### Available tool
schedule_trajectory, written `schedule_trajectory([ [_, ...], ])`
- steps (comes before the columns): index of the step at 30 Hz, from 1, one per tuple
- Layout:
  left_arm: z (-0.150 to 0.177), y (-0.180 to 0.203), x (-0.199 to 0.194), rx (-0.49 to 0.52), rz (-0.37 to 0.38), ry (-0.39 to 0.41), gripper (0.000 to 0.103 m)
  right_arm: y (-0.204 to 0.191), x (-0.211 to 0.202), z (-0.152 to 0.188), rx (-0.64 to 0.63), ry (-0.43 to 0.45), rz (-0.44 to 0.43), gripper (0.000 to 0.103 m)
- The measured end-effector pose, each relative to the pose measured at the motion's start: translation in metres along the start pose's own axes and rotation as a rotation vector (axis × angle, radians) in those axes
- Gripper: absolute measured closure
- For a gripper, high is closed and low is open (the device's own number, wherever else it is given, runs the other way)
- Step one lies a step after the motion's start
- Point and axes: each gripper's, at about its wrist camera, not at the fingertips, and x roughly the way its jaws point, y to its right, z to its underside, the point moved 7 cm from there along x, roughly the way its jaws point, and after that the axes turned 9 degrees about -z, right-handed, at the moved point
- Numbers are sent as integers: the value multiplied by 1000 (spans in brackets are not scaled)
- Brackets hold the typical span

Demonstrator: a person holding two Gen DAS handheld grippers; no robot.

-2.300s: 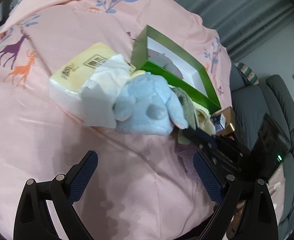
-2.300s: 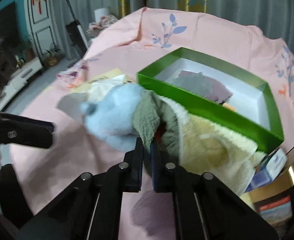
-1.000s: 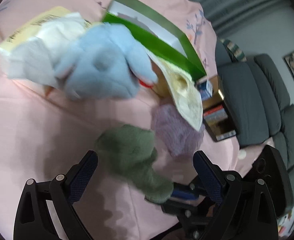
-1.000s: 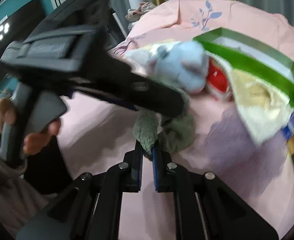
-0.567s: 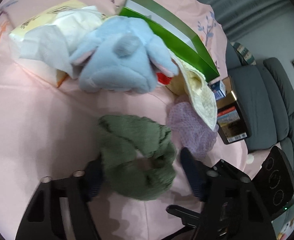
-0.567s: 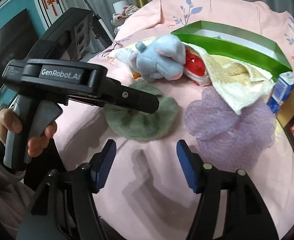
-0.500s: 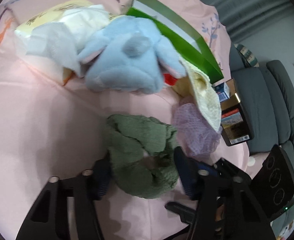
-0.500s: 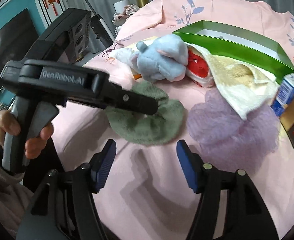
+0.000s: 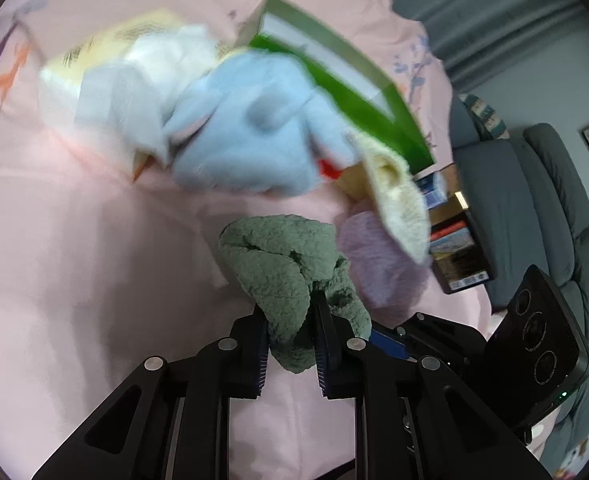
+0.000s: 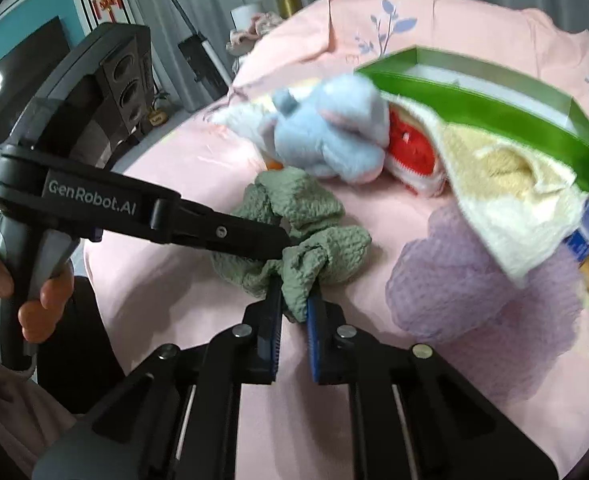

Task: Organize soft objects
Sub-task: 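Carry the green towel into the green box and release it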

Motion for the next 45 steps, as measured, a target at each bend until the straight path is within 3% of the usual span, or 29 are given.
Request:
schedule_trajectory([
  [8,-48,46,-30,125,2,92,84,10,-40,-42,-34,127,50,93],
  [19,-153,104,-18,240,-65,158,84,79,-69,-123,15,243,168,92],
  [26,-206,104,30,245,-150,138,84,134,-41,-151,98,197,214,92],
  [32,-222,81,82,193,-220,68,84,170,-4,-147,184,108,260,89],
  [34,-225,75,93,181,-238,45,84,179,5,-146,211,79,282,82],
  [35,-227,72,98,178,-256,31,79,184,9,-145,222,67,295,74],
  [37,-229,67,102,172,-281,18,53,189,11,-143,231,55,313,57],
  [38,-230,64,103,169,-295,19,27,189,10,-143,231,58,320,49],
  [39,-232,62,99,163,-299,33,15,189,8,-143,227,61,324,49],
  [45,-233,56,70,148,-289,71,14,172,-23,-135,204,103,323,48],
])
